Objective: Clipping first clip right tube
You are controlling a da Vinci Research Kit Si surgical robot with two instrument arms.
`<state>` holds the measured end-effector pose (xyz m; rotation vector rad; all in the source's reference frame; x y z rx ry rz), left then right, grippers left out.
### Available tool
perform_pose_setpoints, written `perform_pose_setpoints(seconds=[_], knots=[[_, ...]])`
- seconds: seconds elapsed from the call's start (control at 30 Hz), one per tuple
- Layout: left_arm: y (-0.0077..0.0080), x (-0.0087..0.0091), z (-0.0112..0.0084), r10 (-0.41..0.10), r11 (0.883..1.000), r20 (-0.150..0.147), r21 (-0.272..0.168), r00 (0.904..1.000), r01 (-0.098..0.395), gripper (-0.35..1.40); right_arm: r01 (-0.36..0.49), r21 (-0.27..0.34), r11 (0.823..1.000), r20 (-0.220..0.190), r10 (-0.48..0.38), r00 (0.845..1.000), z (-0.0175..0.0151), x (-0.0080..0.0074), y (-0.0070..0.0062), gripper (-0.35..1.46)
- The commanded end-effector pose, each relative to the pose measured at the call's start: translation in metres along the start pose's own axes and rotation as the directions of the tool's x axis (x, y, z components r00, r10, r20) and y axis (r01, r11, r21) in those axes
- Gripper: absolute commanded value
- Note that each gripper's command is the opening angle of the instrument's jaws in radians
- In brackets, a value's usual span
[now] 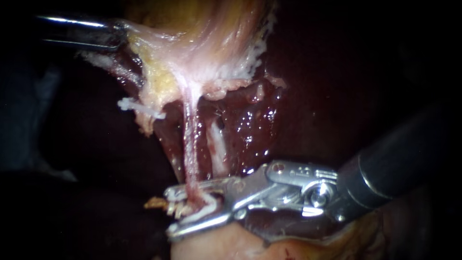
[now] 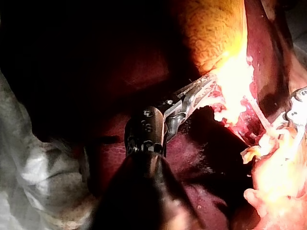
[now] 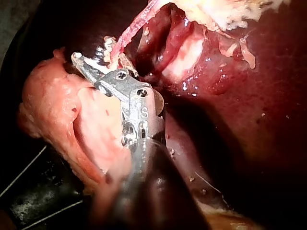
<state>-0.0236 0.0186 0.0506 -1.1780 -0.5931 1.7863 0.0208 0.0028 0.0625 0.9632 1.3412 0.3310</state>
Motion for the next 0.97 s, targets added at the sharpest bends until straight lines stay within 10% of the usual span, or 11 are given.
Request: perform_pose_setpoints(seconds=[0.03, 0.43, 0.97], knots=[[0.0, 0.0, 0.0, 0.0, 1.0, 0.0, 0.0, 1.0, 0.0, -0.35, -0.005, -0.003, 1.0, 0.0, 0.005, 1.0, -0.0001, 0.0, 0.0002, 0.34], [-0.0002, 0.0, 0.0, 0.0, 1.0, 0.0, 0.0, 1.0, 0.0, -0.35, -0.119, -0.031, 0.992, -0.011, 0.119, 0.993, -0.0012, -0.0001, 0.0015, -0.35], [-0.0004, 0.0001, 0.0001, 0.0, 1.0, 0.0, 0.001, 1.0, 0.0, -0.35, -0.181, -0.052, 0.982, 0.023, 0.182, 0.983, -0.0015, -0.0005, 0.002, -0.35]])
